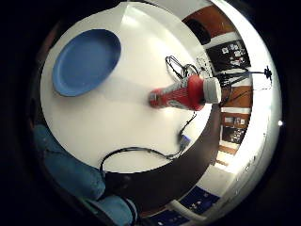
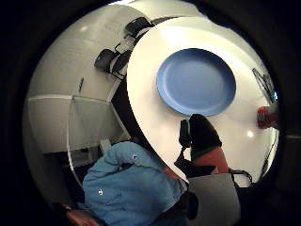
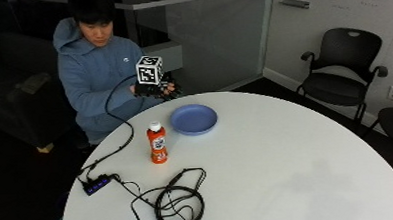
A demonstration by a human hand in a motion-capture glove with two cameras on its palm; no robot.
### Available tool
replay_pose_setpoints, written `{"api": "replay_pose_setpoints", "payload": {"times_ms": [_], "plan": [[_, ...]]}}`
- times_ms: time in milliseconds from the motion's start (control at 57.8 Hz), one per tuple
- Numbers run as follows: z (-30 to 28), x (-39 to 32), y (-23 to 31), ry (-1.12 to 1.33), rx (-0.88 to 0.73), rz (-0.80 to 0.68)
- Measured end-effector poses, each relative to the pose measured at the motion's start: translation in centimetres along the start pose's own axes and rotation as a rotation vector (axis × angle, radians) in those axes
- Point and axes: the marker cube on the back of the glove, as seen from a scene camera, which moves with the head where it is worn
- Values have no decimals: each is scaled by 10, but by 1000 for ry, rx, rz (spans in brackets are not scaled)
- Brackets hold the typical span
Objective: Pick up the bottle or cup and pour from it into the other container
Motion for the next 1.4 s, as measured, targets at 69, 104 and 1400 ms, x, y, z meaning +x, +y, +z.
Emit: {"api": "replay_pose_setpoints", "payload": {"times_ms": [69, 104, 1400], "plan": [[-2, -1, -1, -3, 0, 0], [-3, -2, -1, -3, 2, 2], [-67, 81, 54, 120, 145, 117]]}}
